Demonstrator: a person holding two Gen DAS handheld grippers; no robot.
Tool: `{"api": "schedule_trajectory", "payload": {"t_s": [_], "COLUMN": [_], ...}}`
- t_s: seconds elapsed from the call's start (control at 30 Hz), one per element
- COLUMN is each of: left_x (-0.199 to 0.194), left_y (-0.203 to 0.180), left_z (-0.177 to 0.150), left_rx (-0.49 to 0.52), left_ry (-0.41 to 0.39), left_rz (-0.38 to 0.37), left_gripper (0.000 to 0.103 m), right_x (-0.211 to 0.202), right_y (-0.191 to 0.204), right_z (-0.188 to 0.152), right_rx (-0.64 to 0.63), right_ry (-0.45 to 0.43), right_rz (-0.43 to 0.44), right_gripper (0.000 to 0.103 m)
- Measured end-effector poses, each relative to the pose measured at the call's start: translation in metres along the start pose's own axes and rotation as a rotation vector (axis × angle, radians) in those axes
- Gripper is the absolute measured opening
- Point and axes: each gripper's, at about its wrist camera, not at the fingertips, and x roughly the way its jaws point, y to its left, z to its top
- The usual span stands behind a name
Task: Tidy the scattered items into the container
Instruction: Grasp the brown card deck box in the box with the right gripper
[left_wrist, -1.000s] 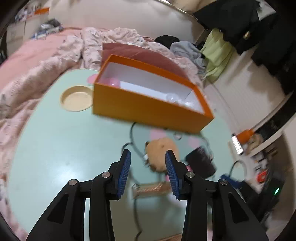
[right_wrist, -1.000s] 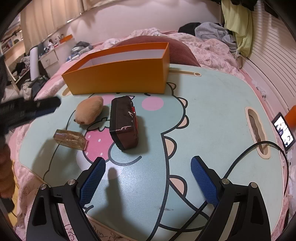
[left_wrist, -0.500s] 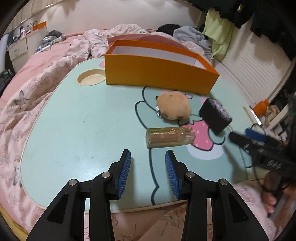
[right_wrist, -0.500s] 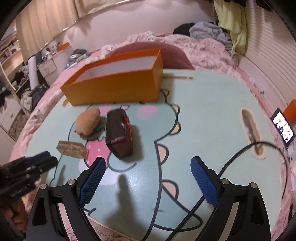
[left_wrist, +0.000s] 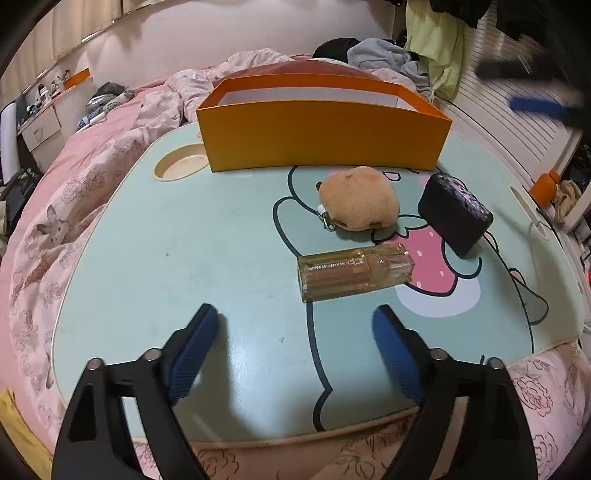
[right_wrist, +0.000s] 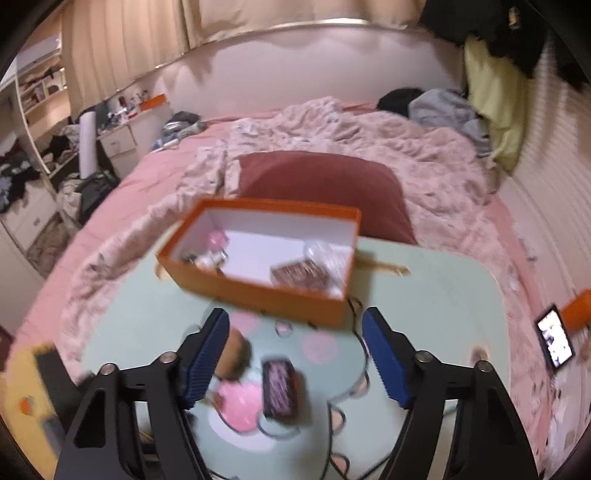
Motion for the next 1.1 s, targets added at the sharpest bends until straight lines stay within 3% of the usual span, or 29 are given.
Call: {"api": "schedule_trajectory", "payload": {"t_s": [0.07,0.13,0.23,0.33,0.4,0.47,0.53,0.63,0.73,0.77,0.9,1.0,1.1], "left_x": [0.003,0.003,0.001,0.001,0.001,0.001,0.002,0.002,0.002,0.002,0.003,0.003,0.003], "left_y": [-0.002,-0.003,-0.003,-0.003,-0.002,-0.002,-0.002,-0.003,-0.003,-0.003,-0.003,-0.002,-0.001], "left_z": [0.000,0.000,0.000,0.000,0.000,0.000,0.000,0.000,0.000,0.000,0.000,0.000,0.000], "left_rx": [0.004,0.006,0.005,0.005,0.005,0.005,0.005,0.007,0.006,0.006,0.005,0.004,0.005], "left_ry": [0.001,-0.001,-0.002,-0.003,-0.004,-0.006,-0.006,-0.008,-0.008,-0.009,-0.010,-0.010,-0.010], "left_rz": [-0.003,-0.005,-0.006,-0.006,-0.007,-0.008,-0.008,-0.007,-0.008,-0.009,-0.010,-0.011,-0.011], "left_gripper": [0.103,0.103,0.103,0.103,0.103,0.103,0.103,0.103,0.103,0.103,0.103,0.103,0.103], "right_x": [0.016,0.048,0.102,0.144,0.157,0.168,0.179,0.190,0.198,0.197,0.183,0.158,0.112], "right_y": [-0.001,-0.001,0.004,0.005,0.000,-0.004,-0.005,0.002,0.010,0.011,0.004,-0.005,-0.013], "right_z": [0.025,0.046,0.059,0.061,0.062,0.060,0.058,0.060,0.062,0.063,0.069,0.080,0.088], "right_rx": [0.010,0.005,-0.001,-0.027,-0.023,0.009,0.039,0.025,-0.022,-0.026,0.049,0.076,0.141], "right_ry": [0.071,0.194,0.404,0.528,0.562,0.628,0.678,0.664,0.646,0.633,0.599,0.499,0.370], "right_rz": [0.026,0.054,0.082,-0.040,-0.132,-0.119,-0.087,-0.136,-0.219,-0.229,-0.107,-0.071,0.029], "right_gripper": [0.052,0.044,0.041,0.041,0.045,0.071,0.073,0.073,0.046,0.042,0.041,0.041,0.041]}}
